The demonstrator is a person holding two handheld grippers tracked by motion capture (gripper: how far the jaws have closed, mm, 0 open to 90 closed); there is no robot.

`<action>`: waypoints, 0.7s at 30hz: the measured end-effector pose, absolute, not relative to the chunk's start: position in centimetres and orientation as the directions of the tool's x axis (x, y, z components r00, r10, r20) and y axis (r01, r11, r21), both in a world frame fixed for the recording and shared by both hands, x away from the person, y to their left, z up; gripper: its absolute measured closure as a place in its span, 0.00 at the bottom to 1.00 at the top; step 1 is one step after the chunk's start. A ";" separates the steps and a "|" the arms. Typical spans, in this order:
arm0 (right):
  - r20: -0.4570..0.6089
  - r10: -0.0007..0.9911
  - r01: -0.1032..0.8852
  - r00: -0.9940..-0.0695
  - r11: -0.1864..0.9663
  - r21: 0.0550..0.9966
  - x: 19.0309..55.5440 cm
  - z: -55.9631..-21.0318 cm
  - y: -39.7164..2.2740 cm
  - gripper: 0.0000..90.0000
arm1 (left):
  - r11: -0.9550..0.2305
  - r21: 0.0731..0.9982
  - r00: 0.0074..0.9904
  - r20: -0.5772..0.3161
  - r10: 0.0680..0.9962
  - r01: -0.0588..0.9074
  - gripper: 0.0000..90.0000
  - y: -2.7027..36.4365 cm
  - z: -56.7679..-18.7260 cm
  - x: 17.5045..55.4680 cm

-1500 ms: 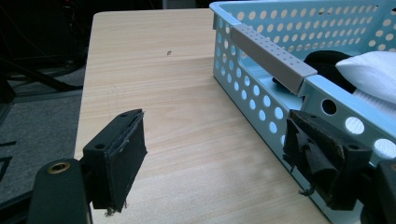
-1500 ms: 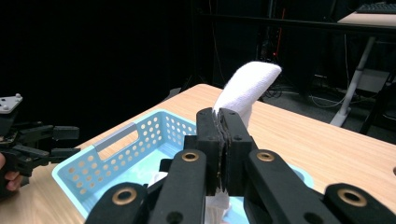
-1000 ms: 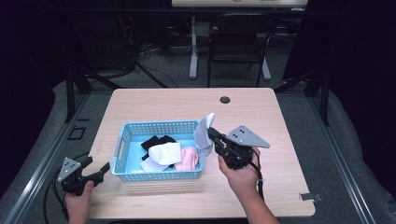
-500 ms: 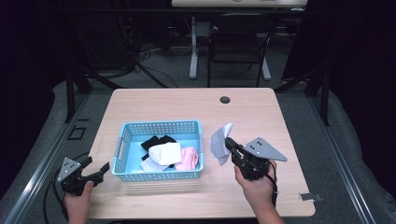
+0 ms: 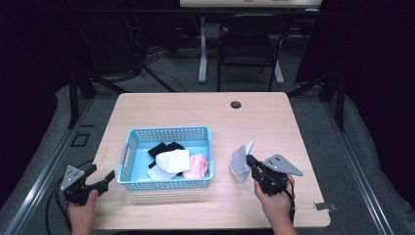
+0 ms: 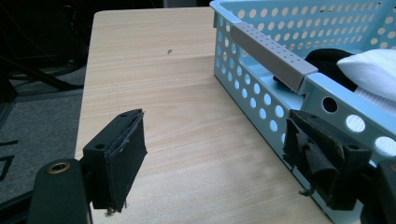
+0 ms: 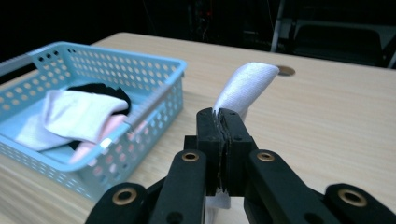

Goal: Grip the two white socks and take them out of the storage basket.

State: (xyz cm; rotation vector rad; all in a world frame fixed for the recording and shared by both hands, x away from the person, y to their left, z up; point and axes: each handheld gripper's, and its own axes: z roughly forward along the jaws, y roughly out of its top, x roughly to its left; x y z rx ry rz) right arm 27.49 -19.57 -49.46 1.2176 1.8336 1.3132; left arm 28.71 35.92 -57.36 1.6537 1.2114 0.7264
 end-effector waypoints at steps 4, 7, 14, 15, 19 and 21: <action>0.093 0.919 0.408 -0.382 0.078 0.910 28.4 -50.9 -21.1 0.98 | -0.081 0.918 0.339 -0.061 0.939 0.388 0.23 35.9 -57.3 28.7; 0.110 0.927 0.438 -0.360 0.064 0.897 28.7 -51.4 -21.7 0.98 | -0.081 0.918 0.339 -0.060 0.939 0.388 0.23 35.9 -57.3 28.7; 0.146 0.948 0.522 -0.282 0.024 0.852 29.5 -53.0 -23.5 0.97 | -0.080 0.918 0.340 -0.062 0.939 0.388 0.23 35.9 -57.3 28.7; 0.154 0.950 0.526 -0.272 0.013 0.851 29.7 -53.2 -23.6 0.97 | -0.080 0.918 0.341 -0.063 0.938 0.389 0.23 35.9 -57.3 28.7; 0.174 0.953 0.556 -0.247 -0.008 0.831 30.0 -53.7 -24.4 0.97 | -0.082 0.917 0.342 -0.062 0.938 0.389 0.23 35.9 -57.3 28.7; 0.189 0.956 0.575 -0.225 -0.026 0.817 30.3 -54.2 -24.9 0.97 | -0.080 0.917 0.343 -0.064 0.937 0.390 0.23 35.9 -57.3 28.7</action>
